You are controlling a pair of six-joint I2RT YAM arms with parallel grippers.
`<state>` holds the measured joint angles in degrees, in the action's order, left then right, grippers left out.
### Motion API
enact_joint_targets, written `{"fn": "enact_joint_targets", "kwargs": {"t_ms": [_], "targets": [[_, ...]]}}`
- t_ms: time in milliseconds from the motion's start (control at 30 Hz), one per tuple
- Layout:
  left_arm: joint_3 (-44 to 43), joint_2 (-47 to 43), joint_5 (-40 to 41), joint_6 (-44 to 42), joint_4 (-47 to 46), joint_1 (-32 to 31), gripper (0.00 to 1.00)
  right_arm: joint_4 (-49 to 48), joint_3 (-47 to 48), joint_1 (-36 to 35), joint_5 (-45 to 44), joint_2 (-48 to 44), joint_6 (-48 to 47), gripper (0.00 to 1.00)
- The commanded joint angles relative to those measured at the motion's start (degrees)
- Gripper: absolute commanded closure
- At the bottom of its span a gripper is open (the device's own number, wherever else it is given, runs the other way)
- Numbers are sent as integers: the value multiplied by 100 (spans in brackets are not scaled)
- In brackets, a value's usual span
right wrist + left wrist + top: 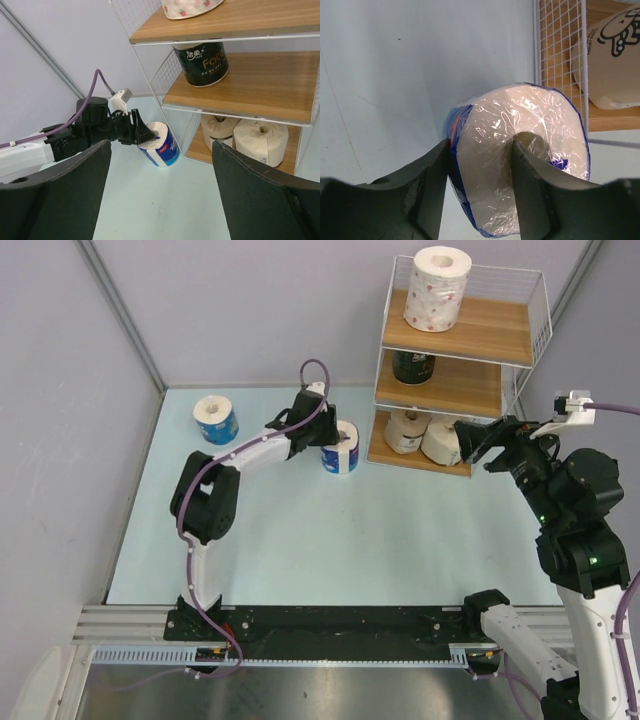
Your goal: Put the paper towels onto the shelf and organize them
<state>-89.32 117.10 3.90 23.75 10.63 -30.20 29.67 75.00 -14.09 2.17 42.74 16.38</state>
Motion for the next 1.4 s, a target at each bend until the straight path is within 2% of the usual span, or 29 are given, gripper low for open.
{"fn": "enact_joint_targets", "kwargs": {"t_ms": [0, 200, 333, 533, 667, 833, 900, 933, 1067, 1367], "targets": [[687, -388, -644, -2, -140, 23, 49, 4, -73, -24, -173, -38, 190, 14], [1662, -1170, -1136, 147, -369, 23, 51, 30, -126, -24, -112, 76, 207, 14], [2435, -2161, -1365, 262, -430, -39, 51, 179, -266, -24, 37, 190, 181, 14], [3455, -3148, -1191, 367, -238, -636, 50, 618, -688, -129, 169, 542, 234, 14], [3579, -3387, -909, 490, -35, -1443, 50, 812, -1039, -541, 274, 665, 155, 13], [3623, -3264, -856, 719, -114, -1998, 49, 1040, -1383, -1375, 572, 893, 76, 9], [3623, -3168, -847, 745, -149, -2051, 46, 1120, -1514, -1570, 748, 999, 111, 7], [3606, -3141, -856, 737, -149, -2069, 37, 1129, -1558, -1658, 897, 1078, 137, 7], [3439, -3167, -707, 640, 35, -2069, 26, 927, -1813, -2193, 908, 1175, 365, 5], [3026, -3930, -251, 587, 589, -2061, 20, 515, -2437, -2581, 512, 1412, 717, 5]]}}
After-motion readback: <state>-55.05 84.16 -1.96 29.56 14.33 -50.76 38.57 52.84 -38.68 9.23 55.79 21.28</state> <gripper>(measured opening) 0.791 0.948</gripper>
